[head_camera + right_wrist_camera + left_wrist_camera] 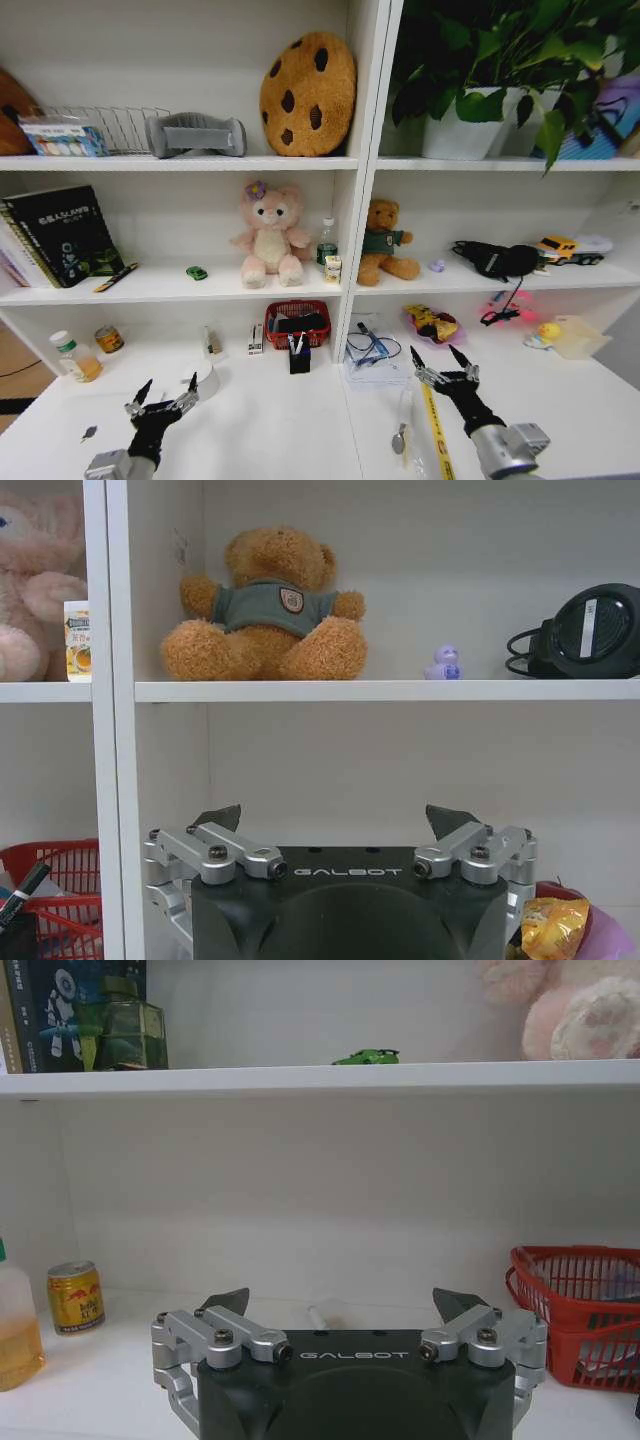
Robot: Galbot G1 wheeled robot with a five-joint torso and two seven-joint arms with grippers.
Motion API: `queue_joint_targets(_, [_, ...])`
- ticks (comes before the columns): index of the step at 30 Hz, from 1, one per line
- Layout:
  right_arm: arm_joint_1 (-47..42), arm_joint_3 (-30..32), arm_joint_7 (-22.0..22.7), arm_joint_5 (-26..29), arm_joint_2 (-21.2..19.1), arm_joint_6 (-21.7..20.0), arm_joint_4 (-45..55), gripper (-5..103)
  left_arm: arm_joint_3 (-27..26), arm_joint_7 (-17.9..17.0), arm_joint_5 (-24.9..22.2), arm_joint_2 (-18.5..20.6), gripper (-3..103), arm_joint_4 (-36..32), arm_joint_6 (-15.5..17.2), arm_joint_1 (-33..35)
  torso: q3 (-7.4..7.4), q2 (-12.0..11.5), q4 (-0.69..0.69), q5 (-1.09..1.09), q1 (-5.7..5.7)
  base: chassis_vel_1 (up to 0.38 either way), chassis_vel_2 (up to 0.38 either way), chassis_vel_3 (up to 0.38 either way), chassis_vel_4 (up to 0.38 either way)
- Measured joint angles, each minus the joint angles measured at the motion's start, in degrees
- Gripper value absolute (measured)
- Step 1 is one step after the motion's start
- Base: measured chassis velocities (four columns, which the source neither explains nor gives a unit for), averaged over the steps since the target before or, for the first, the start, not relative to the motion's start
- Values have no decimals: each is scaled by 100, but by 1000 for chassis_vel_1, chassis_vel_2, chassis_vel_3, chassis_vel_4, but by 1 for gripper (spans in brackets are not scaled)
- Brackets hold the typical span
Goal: Organize the objects on the table.
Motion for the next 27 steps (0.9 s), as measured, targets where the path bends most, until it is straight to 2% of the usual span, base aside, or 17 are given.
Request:
queue_joint_targets(5, [-1, 0, 0, 0, 0, 0, 0, 100, 0, -1, 0, 0, 100, 0, 0, 0, 80, 149, 0, 0, 66, 0, 0, 0, 0])
queue_joint_targets(14, [-1, 0, 0, 0, 0, 0, 1, 100, 0, -2, 0, 0, 100, 0, 0, 0, 308, 573, 0, -1, 268, 0, 0, 0, 0])
queue_joint_targets(27, [0, 0, 0, 0, 0, 0, 1, 100, 0, -2, 0, 0, 100, 0, 0, 0, 336, 624, 0, -1, 295, 0, 0, 0, 0])
